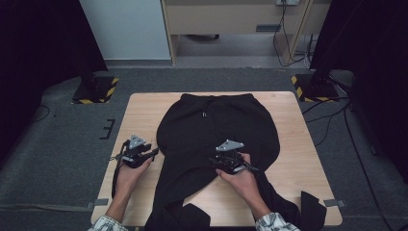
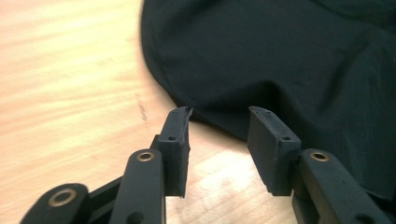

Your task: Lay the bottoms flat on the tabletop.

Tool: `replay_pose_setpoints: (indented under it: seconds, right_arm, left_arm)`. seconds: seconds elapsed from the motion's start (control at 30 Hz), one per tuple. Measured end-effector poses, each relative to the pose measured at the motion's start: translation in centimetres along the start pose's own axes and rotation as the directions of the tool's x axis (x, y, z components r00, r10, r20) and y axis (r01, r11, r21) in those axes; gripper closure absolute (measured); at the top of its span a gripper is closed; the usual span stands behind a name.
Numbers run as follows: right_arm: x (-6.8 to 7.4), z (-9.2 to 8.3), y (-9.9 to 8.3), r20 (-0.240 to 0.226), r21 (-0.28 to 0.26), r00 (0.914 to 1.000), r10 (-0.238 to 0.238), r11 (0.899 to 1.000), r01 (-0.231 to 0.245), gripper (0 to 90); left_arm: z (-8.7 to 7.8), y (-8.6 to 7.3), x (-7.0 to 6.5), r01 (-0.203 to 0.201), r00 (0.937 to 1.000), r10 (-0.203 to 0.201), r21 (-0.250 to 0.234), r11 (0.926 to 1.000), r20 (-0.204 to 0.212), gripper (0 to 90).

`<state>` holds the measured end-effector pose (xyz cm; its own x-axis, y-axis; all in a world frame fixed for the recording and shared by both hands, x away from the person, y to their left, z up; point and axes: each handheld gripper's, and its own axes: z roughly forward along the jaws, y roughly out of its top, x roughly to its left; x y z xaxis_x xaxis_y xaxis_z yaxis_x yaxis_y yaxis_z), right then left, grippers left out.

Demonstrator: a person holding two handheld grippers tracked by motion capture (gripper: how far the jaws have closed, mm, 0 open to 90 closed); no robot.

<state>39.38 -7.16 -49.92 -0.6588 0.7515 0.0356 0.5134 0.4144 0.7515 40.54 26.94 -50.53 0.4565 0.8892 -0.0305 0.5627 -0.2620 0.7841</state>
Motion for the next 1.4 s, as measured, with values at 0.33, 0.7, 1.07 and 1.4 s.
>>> replay_pose_setpoints:
  seconds: [0.33, 0.7, 1.07, 1.4]
  right_arm:
    - [1.9, 1.4, -2.5, -0.094, 0.064, 0.9944, -0.049, 0.996, 0.055, 46.4]
    - [2.4, 1.4, -3.2, -0.09, 0.038, 0.9904, -0.105, 0.993, 0.109, 43.5]
    - [2.8, 1.2, -3.0, -0.103, 0.043, 0.9869, -0.124, 0.991, 0.129, 76.9]
    - [1.0, 1.0, -1.7, -0.104, 0.043, 0.9902, -0.093, 0.994, 0.098, 89.9]
  left_arm:
    - [3.2, 0.0, -1.9, -0.038, 0.9993, 0.038, 0.076, 0.9964, 0.005, 40.1]
    - [3.7, -0.3, -3.1, -0.061, 0.9978, 0.059, 0.091, 0.994, 0.032, 53.4]
    - [3.3, 0.1, -3.3, -0.106, 0.9931, 0.098, 0.124, 0.9867, 0.064, 88.7]
    - [-0.4, 1.8, -0.5, -0.029, 0.9989, 0.028, 0.042, 0.9987, 0.038, 89.0]
